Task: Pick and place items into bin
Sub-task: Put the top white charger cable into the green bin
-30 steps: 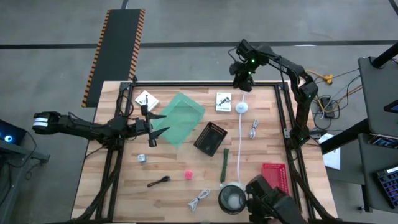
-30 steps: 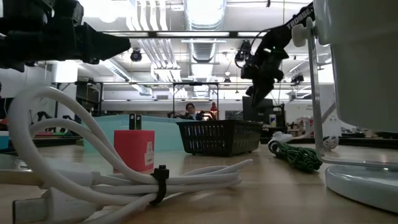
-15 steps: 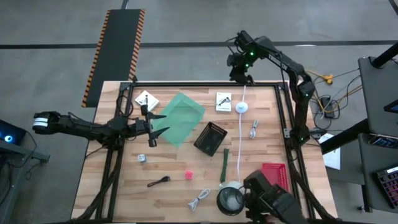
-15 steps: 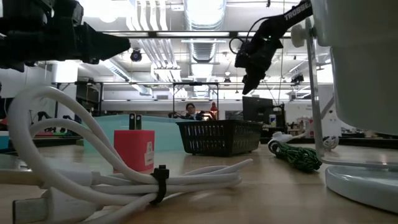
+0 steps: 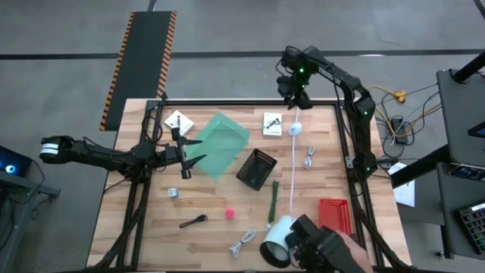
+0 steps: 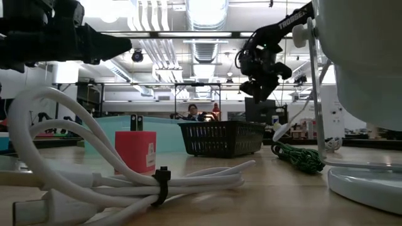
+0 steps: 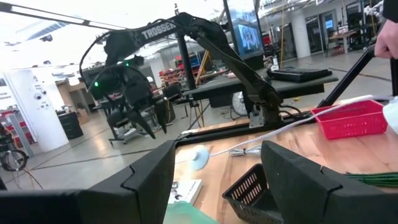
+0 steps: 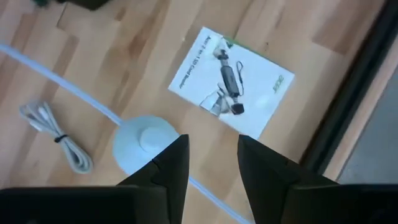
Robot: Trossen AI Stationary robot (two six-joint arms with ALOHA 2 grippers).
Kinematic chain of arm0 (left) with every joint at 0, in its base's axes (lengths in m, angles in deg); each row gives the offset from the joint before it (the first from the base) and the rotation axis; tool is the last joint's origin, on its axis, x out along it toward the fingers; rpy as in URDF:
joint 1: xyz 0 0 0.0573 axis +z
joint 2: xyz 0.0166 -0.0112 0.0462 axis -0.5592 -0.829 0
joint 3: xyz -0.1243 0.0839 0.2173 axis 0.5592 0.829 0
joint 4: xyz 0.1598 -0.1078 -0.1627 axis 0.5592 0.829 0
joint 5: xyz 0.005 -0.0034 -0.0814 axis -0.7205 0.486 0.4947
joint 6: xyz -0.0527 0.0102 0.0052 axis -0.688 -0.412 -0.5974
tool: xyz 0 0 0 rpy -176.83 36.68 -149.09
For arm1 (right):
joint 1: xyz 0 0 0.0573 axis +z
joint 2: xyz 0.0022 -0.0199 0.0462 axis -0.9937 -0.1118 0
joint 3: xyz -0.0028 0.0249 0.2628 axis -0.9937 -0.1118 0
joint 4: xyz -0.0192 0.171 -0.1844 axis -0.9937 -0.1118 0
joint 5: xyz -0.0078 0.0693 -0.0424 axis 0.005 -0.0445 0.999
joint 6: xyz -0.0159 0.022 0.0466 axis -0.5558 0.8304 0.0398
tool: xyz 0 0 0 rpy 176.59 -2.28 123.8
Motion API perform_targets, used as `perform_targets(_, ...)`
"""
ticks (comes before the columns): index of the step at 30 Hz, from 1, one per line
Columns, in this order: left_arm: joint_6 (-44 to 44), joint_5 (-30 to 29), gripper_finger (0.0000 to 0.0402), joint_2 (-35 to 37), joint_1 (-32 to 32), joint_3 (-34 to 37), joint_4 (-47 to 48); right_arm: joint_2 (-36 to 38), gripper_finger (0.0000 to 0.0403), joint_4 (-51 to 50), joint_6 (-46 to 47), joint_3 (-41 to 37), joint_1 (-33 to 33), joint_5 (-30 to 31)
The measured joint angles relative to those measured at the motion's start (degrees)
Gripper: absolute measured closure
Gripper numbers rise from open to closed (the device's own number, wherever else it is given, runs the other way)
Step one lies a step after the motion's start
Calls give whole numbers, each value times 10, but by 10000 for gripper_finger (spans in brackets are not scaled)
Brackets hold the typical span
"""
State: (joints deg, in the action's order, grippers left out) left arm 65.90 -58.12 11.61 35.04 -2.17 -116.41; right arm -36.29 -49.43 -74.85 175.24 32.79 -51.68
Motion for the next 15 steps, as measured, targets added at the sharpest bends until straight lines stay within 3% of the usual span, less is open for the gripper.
perform_targets(11,1,-25,179,-1,0,0,1,4,305,-3,-13,0,2,-7)
perform_targets(15,1,-25,179,0,0,0,2,5,310,-3,49,20,2,-8)
